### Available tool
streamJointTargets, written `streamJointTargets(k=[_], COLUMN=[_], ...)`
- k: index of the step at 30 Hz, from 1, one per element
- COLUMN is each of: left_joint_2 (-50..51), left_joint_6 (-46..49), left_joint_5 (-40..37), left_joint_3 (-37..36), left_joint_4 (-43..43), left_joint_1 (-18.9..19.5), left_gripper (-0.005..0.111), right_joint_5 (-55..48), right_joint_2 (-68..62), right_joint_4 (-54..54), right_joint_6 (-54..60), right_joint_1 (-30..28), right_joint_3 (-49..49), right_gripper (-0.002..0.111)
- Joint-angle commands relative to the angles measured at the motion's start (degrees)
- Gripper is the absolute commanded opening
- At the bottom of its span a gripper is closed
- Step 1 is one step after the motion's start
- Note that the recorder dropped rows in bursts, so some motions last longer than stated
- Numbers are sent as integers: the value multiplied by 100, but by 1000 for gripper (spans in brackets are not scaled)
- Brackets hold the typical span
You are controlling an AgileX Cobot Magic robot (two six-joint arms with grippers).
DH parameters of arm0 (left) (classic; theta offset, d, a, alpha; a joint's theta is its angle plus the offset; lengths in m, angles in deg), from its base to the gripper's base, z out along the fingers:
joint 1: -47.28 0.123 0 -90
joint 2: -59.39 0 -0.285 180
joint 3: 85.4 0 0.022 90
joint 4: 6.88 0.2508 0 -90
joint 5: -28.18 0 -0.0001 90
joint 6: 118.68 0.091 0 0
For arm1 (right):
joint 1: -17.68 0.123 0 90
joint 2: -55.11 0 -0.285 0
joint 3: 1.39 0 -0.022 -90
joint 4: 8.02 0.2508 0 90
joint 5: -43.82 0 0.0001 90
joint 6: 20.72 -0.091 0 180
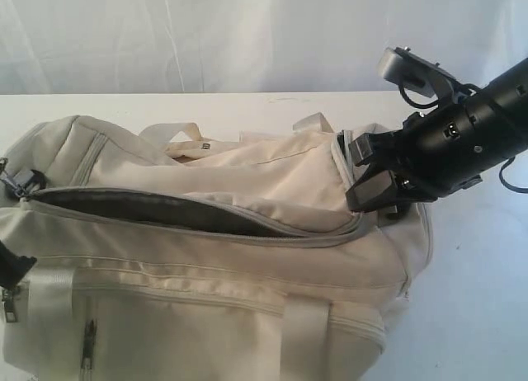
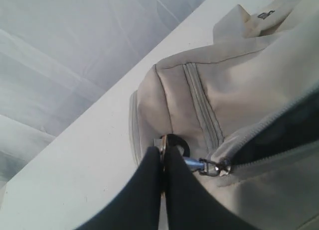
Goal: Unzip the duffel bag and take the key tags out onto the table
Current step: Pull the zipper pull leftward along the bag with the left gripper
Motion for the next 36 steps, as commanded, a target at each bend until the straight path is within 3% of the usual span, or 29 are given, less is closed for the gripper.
streamJointTargets(k=[1, 6, 10, 21, 28, 30, 32, 34, 36], left_joint_2=[-116, -116, -118, 48, 794, 1010, 1271, 1447, 1499], left_joint_6=[627, 124, -142, -897, -1861, -2844, -4662, -6283, -7073], left_joint_5=[14, -975, -1744, -4961, -7374, -8221, -9140, -9817, -10316], left_joint_3=[-213, -267, -245, -231, -231, -184, 53, 498, 930], left_joint_4=[-109, -109, -109, -109, -109, 940, 3106, 4612, 5631], left_joint_1=[17, 52, 427, 2637, 3954, 4252, 4677, 5034, 5226], left_gripper=[0, 0, 0, 0, 0, 0, 0, 0, 0], right_joint_5=[72, 59, 34, 19, 19, 32, 62, 79, 77], right_joint_2=[-1, -1, -1, -1, -1, -1, -1, -1, -1], right_joint_4=[-29, -5, -5, -5, -5, -5, -5, -5, 18], right_joint_6=[-26, -26, -26, -26, -26, -26, -26, -26, -26], right_joint_1=[-7, -7, -7, -7, -7, -7, -7, -7, -7], right_joint_3=[15, 15, 15, 15, 15, 15, 15, 15, 15], right_gripper=[0, 0, 0, 0, 0, 0, 0, 0, 0])
